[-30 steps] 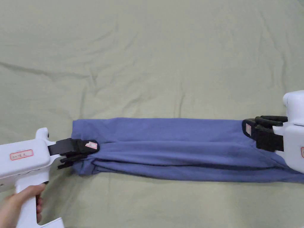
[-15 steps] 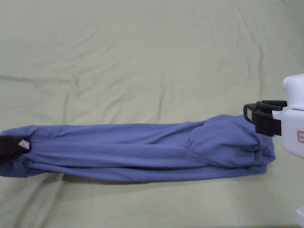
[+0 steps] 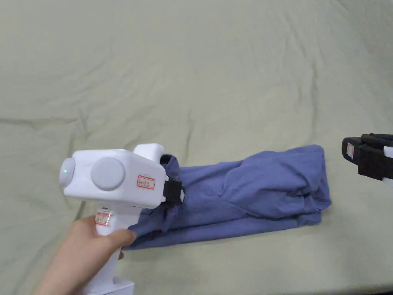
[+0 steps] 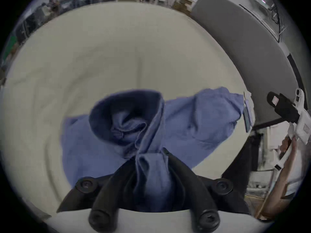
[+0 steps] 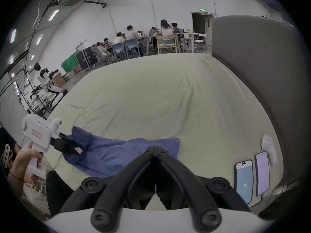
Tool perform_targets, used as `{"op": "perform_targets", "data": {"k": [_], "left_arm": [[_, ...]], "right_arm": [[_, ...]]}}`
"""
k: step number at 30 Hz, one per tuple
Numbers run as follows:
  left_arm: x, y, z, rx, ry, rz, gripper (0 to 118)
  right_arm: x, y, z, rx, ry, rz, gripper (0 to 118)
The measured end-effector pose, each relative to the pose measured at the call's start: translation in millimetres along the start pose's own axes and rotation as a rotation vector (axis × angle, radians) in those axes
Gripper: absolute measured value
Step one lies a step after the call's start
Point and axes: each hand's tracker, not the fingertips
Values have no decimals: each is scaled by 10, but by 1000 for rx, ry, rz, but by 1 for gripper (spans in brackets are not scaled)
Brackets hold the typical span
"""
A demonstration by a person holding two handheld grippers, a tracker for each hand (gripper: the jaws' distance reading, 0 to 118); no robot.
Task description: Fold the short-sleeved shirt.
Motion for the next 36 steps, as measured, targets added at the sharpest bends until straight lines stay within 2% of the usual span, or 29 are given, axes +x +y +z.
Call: {"op": "perform_targets", "data": {"k": [1,3,4,5,6,8,9,13,14,15,16,17,18,19,20,23,24,27,29,31,36], "left_arm": [[-26,29,-101,-15,-7,8,11],[-154,61,-183,-21,-49,75,33],[-248,70,-173,0,-109,125,48],[-268,47,-57,7,-156,176,67],[-305,27,82,21,-161,208,73],[-381,-55,557,147,-135,181,76],[-361,-98,783,196,-113,170,83],[-527,-297,1402,315,124,167,83],[-565,-364,1426,345,185,155,82],[-600,-391,1389,352,228,121,69],[-640,-363,1263,288,254,142,14],[-638,-349,1056,229,297,168,0],[-632,-317,916,236,283,170,0],[-570,-265,691,128,240,124,0],[-451,-230,464,97,215,112,0],[-54,-68,-142,70,100,93,0],[87,-24,-302,43,104,80,0],[607,59,-624,-13,229,-117,0],[881,71,-631,-10,294,-227,0],[979,100,-572,-10,296,-264,0],[995,96,-192,45,-16,-173,0]], "right_arm": [[53,-30,22,-3,-11,-13,2],[134,-74,49,-3,-20,-34,2],[166,-93,58,-5,-21,-46,2],[201,-111,65,-8,-14,-59,2],[217,-120,70,-9,-9,-67,2],[234,-136,73,-7,-5,-76,2],[232,-136,61,-8,-4,-78,2],[214,-145,-22,-15,3,-88,2],[204,-149,-45,-20,9,-90,2],[193,-155,-63,-21,11,-90,2],[182,-159,-86,-25,15,-89,2],[173,-158,-117,-34,18,-85,2],[169,-159,-133,-37,17,-82,2],[167,-162,-150,-41,13,-78,2],[168,-160,-160,-49,9,-76,2],[197,-173,-161,-57,-13,-76,2],[220,-176,-158,-62,-13,-80,2],[262,-197,-129,-71,-35,-84,2],[290,-205,-110,-74,-57,-84,2],[320,-210,-100,-72,-59,-91,2],[296,-185,-53,-63,-62,-99,2]]}}
